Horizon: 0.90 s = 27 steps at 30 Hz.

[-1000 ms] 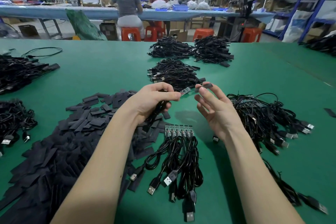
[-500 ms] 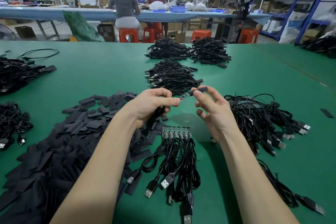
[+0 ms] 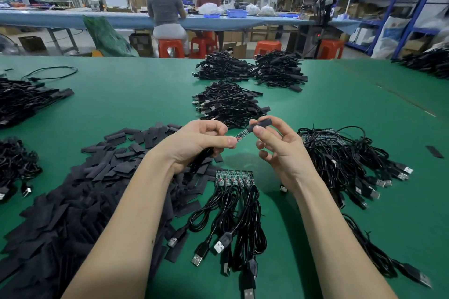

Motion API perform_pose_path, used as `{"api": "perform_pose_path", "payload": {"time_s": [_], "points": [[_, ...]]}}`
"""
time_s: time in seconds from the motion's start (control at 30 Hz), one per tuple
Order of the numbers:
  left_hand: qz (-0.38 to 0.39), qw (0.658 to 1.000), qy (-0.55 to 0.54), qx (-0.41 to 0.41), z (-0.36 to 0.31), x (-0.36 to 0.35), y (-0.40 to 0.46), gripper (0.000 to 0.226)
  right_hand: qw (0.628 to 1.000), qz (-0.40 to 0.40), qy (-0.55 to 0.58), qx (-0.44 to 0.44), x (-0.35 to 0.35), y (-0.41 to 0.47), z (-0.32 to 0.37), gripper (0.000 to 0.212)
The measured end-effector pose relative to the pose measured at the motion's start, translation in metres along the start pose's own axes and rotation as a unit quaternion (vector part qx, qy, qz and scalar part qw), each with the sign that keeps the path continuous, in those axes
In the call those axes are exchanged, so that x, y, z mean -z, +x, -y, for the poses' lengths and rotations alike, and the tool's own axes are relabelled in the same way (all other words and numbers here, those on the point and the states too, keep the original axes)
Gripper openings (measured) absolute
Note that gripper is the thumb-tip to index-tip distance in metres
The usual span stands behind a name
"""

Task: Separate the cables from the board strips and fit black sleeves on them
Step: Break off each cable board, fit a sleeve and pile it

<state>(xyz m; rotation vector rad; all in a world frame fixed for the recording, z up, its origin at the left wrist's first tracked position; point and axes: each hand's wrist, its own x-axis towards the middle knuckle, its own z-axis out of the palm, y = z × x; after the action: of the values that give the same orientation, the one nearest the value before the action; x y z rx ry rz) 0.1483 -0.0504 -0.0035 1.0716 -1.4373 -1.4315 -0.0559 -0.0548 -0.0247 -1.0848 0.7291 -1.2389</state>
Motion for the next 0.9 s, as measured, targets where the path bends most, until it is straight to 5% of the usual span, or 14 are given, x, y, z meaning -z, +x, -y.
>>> {"api": "perform_pose_path", "payload": {"time_s": [0.5,0.73,0.9], "points": [[0.063,0.997,0.041,-0.010,0.000,0.003,-0.006,0.028,0.987,0.147,-0.007,-0.066,0.020,-0.005,0.014,0.024],[0.050,0.998,0.038,-0.019,0.002,0.000,-0.004,0.030,0.990,0.135,0.013,-0.030,0.007,-0.002,0.001,0.023],[-0.027,0.995,0.052,-0.076,0.001,-0.009,0.003,0.014,0.996,0.045,0.073,-0.015,0.007,0.003,0.000,0.017]]}}
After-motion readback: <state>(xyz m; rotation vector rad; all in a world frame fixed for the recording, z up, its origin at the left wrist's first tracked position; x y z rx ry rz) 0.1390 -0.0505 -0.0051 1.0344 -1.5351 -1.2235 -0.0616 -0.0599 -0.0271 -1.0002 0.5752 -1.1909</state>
